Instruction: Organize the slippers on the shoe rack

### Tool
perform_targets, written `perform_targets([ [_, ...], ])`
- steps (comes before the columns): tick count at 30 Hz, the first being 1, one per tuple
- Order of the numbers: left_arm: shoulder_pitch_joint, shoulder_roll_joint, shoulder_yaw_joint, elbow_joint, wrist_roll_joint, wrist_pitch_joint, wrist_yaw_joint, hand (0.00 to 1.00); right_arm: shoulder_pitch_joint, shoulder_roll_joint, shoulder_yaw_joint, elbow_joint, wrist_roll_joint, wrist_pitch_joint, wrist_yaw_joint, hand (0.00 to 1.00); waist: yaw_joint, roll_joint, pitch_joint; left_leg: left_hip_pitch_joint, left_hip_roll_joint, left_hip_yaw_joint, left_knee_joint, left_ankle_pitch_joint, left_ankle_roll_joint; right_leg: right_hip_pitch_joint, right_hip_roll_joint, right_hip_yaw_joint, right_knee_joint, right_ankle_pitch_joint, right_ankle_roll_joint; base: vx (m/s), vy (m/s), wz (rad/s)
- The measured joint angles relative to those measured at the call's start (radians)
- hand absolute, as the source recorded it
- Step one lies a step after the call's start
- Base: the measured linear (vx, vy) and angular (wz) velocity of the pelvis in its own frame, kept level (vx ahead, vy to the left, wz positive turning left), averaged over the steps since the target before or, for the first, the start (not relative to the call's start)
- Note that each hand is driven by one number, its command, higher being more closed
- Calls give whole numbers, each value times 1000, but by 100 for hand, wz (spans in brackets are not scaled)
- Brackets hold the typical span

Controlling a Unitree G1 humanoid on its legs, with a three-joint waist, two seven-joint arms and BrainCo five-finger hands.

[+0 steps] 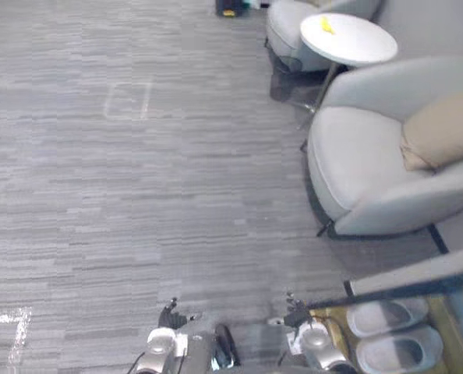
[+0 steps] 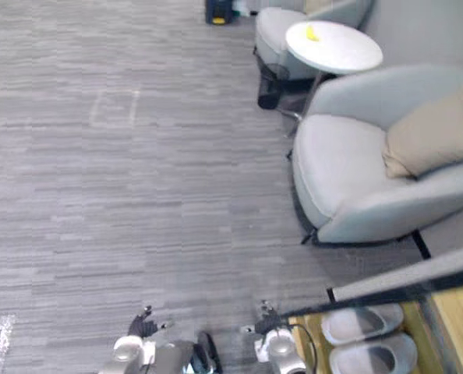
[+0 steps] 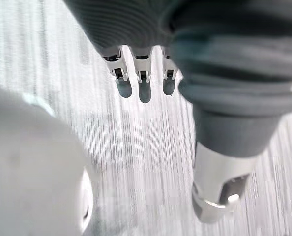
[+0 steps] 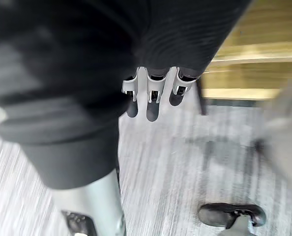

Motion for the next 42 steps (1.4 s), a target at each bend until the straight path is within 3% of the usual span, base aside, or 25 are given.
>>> perform_targets([
  [3,-9,-8,-1,1,0,0,0,0,-13,-7,1,-5,1,-2,0,0,-2,21,10,74,-12,-116,-90,26,1,-106,101,3,-238,-12,-4,320,84,109],
  [5,-16,-7,-2,3,0,-1,-1,0,-20,-5,1,-7,2,-2,1,0,-2,16,11,117,-35,-191,-163,46,0,-163,151,51,-437,55,3,345,37,122],
  [7,-17,-5,0,20,3,-1,-2,0,-25,1,1,-6,2,-1,1,0,1,3,13,168,-56,-253,-202,45,-3,-193,185,107,-544,153,-33,369,-13,103],
  [9,-4,3,15,29,7,-1,-1,0,-26,8,7,-8,2,-2,2,0,-2,-15,9,223,-73,-329,-200,15,-52,-213,226,73,-544,247,-117,593,-88,118],
  [10,-1,3,22,29,7,-1,-1,0,-22,6,9,-7,2,-2,3,0,0,-16,7,225,-76,-342,-185,6,-65,-208,237,52,-552,244,-181,646,-69,73],
  [11,4,-5,45,28,8,-2,-1,0,-31,-1,9,-8,2,-2,3,0,9,13,4,202,-53,-339,-125,-13,-90,-182,248,40,-580,238,-187,533,10,22],
  [13,20,-10,77,28,8,-1,-2,0,-46,6,24,-18,2,-6,4,0,8,19,6,117,-35,-296,70,-25,-119,-129,266,49,-658,228,-184,528,48,5],
  [14,13,-13,116,18,7,-1,-2,0,-44,6,45,-41,4,-1,3,0,7,23,25,15,1,-238,337,-24,-154,-53,270,58,-707,207,-176,412,40,24],
  [15,16,-17,133,-2,7,-2,-2,0,-26,7,48,-57,8,-1,3,0,10,21,36,-37,62,-165,534,-37,-156,9,276,53,-727,188,-166,506,24,27],
  [18,11,-19,181,-64,-3,-10,0,0,18,30,37,-85,42,-4,-9,0,48,-13,49,-191,257,-38,746,-78,-117,185,245,27,-783,132,-119,462,31,19],
  [21,-7,-17,198,-94,-6,-22,0,0,2,27,14,-80,46,-2,-14,0,62,-31,58,-369,270,-56,465,-59,-142,249,169,6,-796,91,-47,475,197,25],
  [22,-12,-18,205,-98,-7,-25,0,0,0,29,-3,-79,46,-1,-15,0,65,-30,61,-399,248,-86,319,4,-158,269,146,-7,-796,76,-17,565,340,34],
  [23,-11,-24,206,-108,-13,-29,0,0,0,27,-10,-74,46,-2,-16,0,71,-26,60,-390,213,-128,132,216,-182,300,126,-6,-797,51,33,687,401,38],
  [25,-22,-5,208,-107,-24,-31,3,0,-37,51,0,-35,45,-2,-13,0,73,-81,62,-376,161,-112,153,180,-125,312,97,35,-807,86,12,612,311,34],
  [26,-23,-6,218,-107,-35,-31,0,0,-41,56,0,-37,45,-4,-14,0,75,-83,63,-378,161,-113,180,162,-113,322,100,26,-806,112,12,549,235,12],
  [27,-25,-3,235,-108,-41,-29,1,0,-44,62,-1,-38,43,-12,-13,0,85,-84,59,-370,169,-109,258,121,-90,339,85,40,-761,165,53,545,256,-13],
  [29,-9,-5,233,-93,-41,-27,1,0,-42,70,-1,-41,38,-16,-11,0,89,-76,59,-286,178,-105,272,33,-92,291,49,87,-533,198,64,575,296,-30],
  [30,-9,3,226,-70,-41,-24,1,0,-37,76,-1,-40,38,-18,-8,0,85,-73,63,-215,173,-99,247,-28,-106,205,1,98,-274,204,46,553,218,-23],
  [31,-9,14,210,-48,-42,-19,1,0,-29,79,0,-39,38,-18,-3,0,74,-75,63,-154,169,-93,222,-48,-105,118,-17,98,-78,164,32,446,152,-16],
  [33,3,18,204,-30,-40,-9,1,0,-18,79,2,-39,38,-17,2,0,57,-72,64,-48,167,-80,143,-48,-107,57,-15,49,-2,103,12,283,34,-13],
  [35,20,15,204,-21,-39,-8,1,0,-10,73,6,-38,37,-18,3,0,44,-61,65,81,173,-37,42,-42,-116,-35,15,-65,-128,41,-37,456,22,-39],
  [37,12,13,196,-9,-37,-8,0,0,-13,67,8,-38,37,-18,3,0,35,-58,66,118,174,-21,6,-42,-116,-93,48,-99,-279,45,-47,446,-21,-17],
  [39,-3,0,177,1,-21,-7,0,0,-11,50,8,-44,36,-18,4,0,18,-46,74,184,174,-10,-66,-37,-127,-175,120,-105,-606,165,-57,481,-64,1],
  [40,-3,-1,176,2,-21,-7,0,0,-12,49,8,-43,36,-18,4,0,16,-46,74,188,174,-10,-70,-37,-129,-177,123,-104,-626,175,-58,366,-78,17],
  [42,7,3,144,6,2,-8,-1,0,-13,41,7,-42,34,-12,4,0,1,-63,65,288,150,-25,-105,-59,-199,-199,140,-43,-776,284,-77,638,-191,33],
])
